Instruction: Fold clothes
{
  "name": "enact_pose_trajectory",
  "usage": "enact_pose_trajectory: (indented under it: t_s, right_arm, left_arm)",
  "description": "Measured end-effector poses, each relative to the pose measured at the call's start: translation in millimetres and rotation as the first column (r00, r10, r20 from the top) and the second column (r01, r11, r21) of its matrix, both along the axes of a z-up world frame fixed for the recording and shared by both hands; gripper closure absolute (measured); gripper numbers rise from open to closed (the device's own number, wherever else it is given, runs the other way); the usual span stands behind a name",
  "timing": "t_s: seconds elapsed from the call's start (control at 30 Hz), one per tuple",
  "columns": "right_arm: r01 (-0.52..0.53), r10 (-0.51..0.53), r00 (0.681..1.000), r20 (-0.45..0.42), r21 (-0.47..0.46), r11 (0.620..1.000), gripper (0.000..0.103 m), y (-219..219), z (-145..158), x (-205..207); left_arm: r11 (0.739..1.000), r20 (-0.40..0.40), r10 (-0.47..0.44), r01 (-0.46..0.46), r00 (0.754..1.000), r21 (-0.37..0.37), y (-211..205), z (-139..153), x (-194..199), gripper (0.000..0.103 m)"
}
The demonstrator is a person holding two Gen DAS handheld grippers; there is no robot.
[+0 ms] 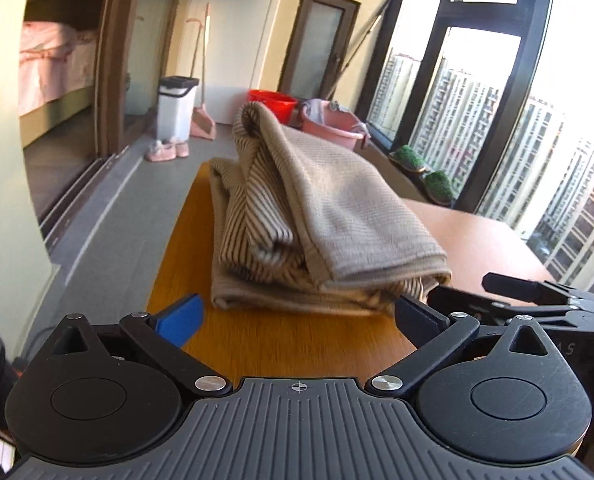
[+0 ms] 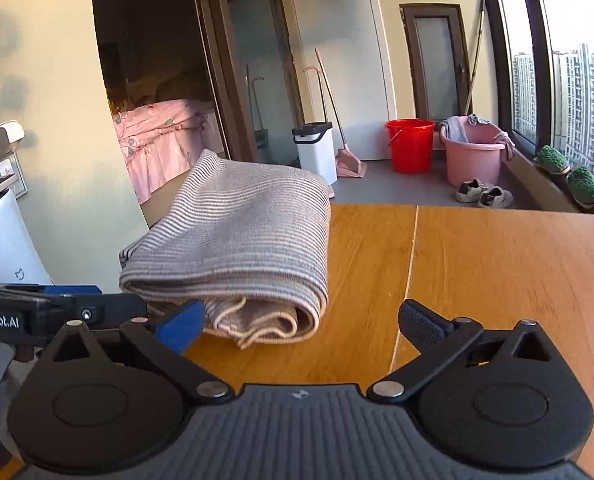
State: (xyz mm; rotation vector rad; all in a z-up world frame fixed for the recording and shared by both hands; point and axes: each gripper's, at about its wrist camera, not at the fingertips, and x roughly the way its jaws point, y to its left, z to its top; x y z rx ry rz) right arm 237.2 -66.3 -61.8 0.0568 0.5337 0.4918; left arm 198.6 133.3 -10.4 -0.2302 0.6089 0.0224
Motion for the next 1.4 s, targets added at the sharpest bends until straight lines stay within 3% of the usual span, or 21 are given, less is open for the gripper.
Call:
enact_pose_trajectory:
  t_s: [0.3,0.53,0.83,1.4]
  right_arm:
    - [0.091,-0.093,0.995,-0.034,-0.050,0.995,0.000,-27,-8,-51]
    - [0.149,-0.150,0.988,-0.032,-0.031,0.988,0.000,-41,-9,-71]
    - [0.116,-0.110,0.993,0.042,-0.173,0.978,0.000,-21,-5,-89]
    - [0.111,-0.110,0.994,0.017,-0.149,0.983,0.000,-27,-5,-88]
  left_arm:
    - [0.985,-0.026,0.140,-0.137,0.990,0.103,-36,-3,-40,0.000]
    - [0.973,0.055,0.162,-0.168,0.985,0.158,-44,1,-68,0.000]
    - [0.976,0.008,0.163,-0.162,0.987,0.146,-42,-3,-62,0.000]
    - [0.980,-0.027,0.157,-0.153,0.987,0.124,-40,-6,-59,0.000]
